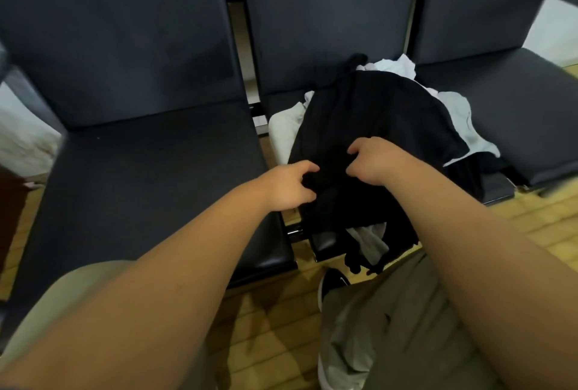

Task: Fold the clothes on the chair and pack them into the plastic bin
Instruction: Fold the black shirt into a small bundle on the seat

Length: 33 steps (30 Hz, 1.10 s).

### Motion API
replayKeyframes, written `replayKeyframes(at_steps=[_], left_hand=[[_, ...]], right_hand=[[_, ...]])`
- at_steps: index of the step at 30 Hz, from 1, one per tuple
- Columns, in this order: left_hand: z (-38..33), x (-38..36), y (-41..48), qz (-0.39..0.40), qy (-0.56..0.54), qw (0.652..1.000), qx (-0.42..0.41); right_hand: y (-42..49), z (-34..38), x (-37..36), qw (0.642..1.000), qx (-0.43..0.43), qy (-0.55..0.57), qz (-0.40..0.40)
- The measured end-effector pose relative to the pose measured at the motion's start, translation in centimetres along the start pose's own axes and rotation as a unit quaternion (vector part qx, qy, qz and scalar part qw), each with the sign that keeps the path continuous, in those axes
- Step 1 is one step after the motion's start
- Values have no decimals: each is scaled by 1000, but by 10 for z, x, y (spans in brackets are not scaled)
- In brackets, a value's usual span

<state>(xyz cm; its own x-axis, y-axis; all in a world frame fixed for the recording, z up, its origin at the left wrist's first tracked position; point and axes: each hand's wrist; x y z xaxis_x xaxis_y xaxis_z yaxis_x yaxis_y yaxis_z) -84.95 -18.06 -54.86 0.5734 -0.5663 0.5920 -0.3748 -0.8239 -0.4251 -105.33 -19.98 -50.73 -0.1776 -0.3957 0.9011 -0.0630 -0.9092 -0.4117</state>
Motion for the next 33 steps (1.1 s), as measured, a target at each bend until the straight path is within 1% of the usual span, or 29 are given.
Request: replayKeyframes(at_steps=[1,4,7,9,11,14,17,18,20,22,24,29,33], left_hand=[[-1,-3,0,2,2,1000,-7],[-5,-10,0,5,0,1000,-15],[-9,-17,-1,42,-4,999,-2],[-9,-24,-4,66,26,997,6],[-7,-31,-3,62,56,996,-5],[-10,-28,-5,-7,36,999,-23],[-23,-8,-9,-118,-52,992,-18],[-27,-1,-11,-157,-88,984,-16],[-32,12,-14,-219,-164,962,-24],[-35,22,-18,-254,-209,944,-40],[-36,30,-22,-273,-231,932,-56],[-41,50,-33,-317,-280,902,-87],[-42,69,-51,-295,-323,894,-98]], right_hand=[[-1,0,-2,1000,18,-14,3],[-7,2,-5,996,47,-67,46],[-15,6,-2,990,77,-102,65],[-18,7,0,984,95,-126,80],[-23,7,2,980,100,-137,100],[-28,4,7,980,105,-126,110],[-31,-1,13,981,122,-99,113],[-30,-2,13,983,129,-84,99],[-27,-5,13,989,139,-26,35],[-26,-6,14,986,147,58,-51],[-27,-5,19,972,153,140,-108],[-37,2,27,937,179,263,-142],[-47,16,34,907,201,345,-136]])
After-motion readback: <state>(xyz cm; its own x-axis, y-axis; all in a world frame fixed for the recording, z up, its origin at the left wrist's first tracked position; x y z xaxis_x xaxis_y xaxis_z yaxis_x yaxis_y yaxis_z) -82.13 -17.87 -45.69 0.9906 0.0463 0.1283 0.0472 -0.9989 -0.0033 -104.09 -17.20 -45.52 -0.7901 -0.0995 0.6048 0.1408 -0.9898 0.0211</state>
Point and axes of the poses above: each hand's wrist, its own y-axis towards the middle knuckle, its own x-axis out of the back of the hand, z = x × y, and after that the axes turned 6 degrees about -y, right-handed
